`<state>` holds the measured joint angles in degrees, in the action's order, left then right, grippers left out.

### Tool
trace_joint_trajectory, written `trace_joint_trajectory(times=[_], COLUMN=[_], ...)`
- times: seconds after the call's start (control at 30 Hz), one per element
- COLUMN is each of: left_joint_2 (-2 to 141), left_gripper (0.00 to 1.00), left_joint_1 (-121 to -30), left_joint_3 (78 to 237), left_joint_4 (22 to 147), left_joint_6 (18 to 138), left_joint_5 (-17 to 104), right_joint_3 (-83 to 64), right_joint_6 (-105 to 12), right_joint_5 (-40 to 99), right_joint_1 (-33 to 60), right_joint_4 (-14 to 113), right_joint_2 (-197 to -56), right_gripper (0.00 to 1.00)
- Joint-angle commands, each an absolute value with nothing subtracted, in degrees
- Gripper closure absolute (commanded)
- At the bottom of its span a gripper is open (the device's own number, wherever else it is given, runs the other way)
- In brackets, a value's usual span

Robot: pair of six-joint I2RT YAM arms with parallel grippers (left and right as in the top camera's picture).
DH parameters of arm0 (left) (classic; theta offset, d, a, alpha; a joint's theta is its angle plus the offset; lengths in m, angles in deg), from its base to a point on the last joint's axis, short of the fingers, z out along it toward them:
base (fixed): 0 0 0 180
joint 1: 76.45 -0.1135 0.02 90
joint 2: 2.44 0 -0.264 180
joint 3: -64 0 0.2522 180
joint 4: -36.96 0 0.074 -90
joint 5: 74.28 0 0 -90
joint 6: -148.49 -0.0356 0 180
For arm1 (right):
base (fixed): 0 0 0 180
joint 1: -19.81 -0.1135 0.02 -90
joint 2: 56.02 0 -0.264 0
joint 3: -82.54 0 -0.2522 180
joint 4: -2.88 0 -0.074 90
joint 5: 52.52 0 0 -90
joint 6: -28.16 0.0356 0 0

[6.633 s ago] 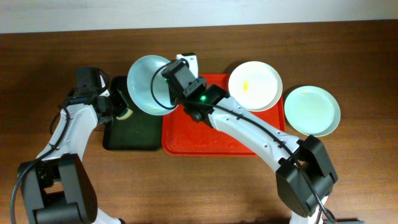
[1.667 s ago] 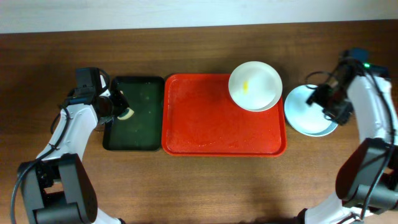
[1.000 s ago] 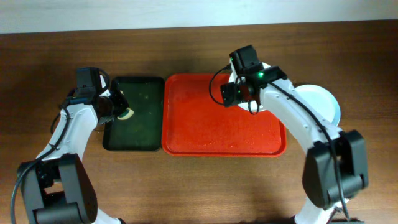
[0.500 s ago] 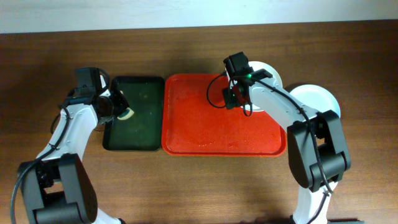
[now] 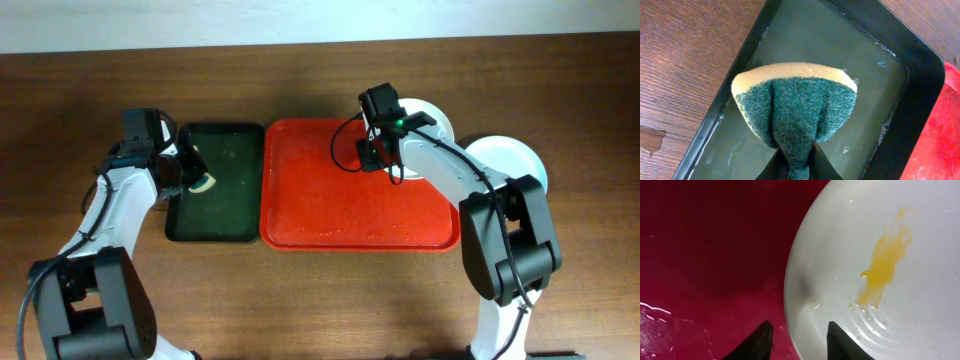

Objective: Clean dirty plates on tray and stack at the side
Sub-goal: 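Move the right gripper to the egg-stained white plate's rim and grasp, then drag the egg-stained plate with the right gripper to the red tray's center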

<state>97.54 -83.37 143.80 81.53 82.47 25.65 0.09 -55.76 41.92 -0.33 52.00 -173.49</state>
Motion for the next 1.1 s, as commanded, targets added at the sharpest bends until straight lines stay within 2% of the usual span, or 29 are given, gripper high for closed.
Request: trace_joint_trajectory(times=[0.0, 0.1, 0.23, 0.3, 0.57, 0.73, 0.87, 1.07], left_joint_2=[97.7, 97.7, 97.7, 97.7, 97.7, 97.7, 97.7, 97.7], left_gripper=[0.89, 0.89, 0.89, 0.89, 0.89, 0.89, 0.89, 0.89], left_joint_1=[-83.3, -83.3, -83.3, -83.3, -83.3, -83.3, -83.3, -83.3], left_joint_3=[143.8, 143.8, 143.8, 143.8, 143.8, 143.8, 143.8, 143.8], left_joint_4=[81.5, 81.5, 81.5, 81.5, 81.5, 81.5, 81.5, 81.6], left_joint_6=[81.6, 81.6, 81.5, 81.5, 81.6, 81.6, 81.6, 81.6], left_joint_5=[26.5, 26.5, 26.5, 26.5, 26.5, 26.5, 26.5, 26.5], right_joint_3=[-1.7, -3.5, -3.7, -3.7, -3.7, -3.7, -3.7, -1.6], right_joint_6=[-55.4, -55.4, -55.3, -53.0, -46.5, -42.9, -43.0, -42.9], right_joint_5=[42.0, 42.0, 41.9, 41.0, 16.5, 15.2, 15.8, 17.0], right_joint_1=[-0.5, -0.5, -0.5, -0.5, -1.2, -5.8, -11.2, -10.7], right_joint_4=[51.1, 49.1, 49.0, 49.3, 49.9, 51.8, 51.7, 55.3], right_joint_2=[-174.5, -174.5, -174.5, -174.5, -174.5, -174.5, -174.5, -173.4], right_gripper=[0.63, 0.64, 0.88, 0.91, 0.91, 0.91, 0.86, 0.78])
